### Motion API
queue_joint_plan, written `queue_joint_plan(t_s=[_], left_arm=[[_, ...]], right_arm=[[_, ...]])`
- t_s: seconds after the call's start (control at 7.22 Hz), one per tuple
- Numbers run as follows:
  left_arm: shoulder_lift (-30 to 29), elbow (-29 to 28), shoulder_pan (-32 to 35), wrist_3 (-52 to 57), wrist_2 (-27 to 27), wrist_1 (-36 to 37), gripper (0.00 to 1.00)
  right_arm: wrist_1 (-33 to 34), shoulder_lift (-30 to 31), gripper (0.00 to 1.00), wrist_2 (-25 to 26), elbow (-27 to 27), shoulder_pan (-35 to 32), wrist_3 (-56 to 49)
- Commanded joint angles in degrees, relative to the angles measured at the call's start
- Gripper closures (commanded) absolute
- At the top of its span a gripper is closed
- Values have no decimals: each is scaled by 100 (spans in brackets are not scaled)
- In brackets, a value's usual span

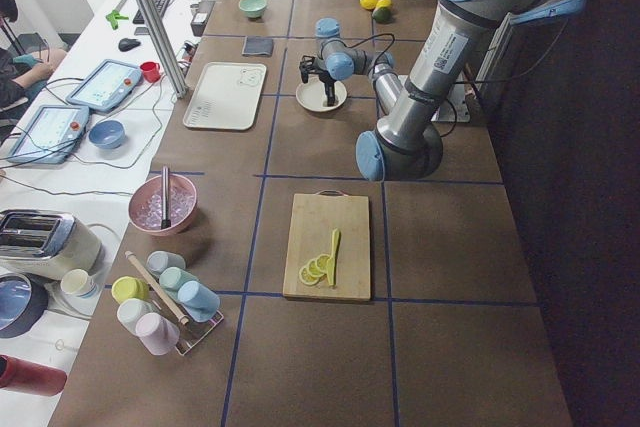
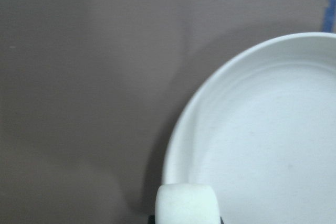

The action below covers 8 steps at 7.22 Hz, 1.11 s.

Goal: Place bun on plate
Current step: 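Carry the bun with the left gripper over the white plate, then lower the bun onto the plate and open the left gripper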

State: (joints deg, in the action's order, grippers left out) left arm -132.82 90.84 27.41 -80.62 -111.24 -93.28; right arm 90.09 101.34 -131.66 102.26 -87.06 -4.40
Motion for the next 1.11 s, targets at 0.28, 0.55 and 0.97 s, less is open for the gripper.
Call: queue_joint_plan(t_s=[0.28,0.55,0.97], left_arm=[[-763,-1005,-157,-199,295,-381,58],[-763,-1218,-157,-226,295,-621,43],[-754,-1130,-140,-182,304,-551,1]], right_arm=[[0,0,0,0,4,5,0],[0,-27,0,0,13,-4,0],[0,-36,0,0,13,-4,0]])
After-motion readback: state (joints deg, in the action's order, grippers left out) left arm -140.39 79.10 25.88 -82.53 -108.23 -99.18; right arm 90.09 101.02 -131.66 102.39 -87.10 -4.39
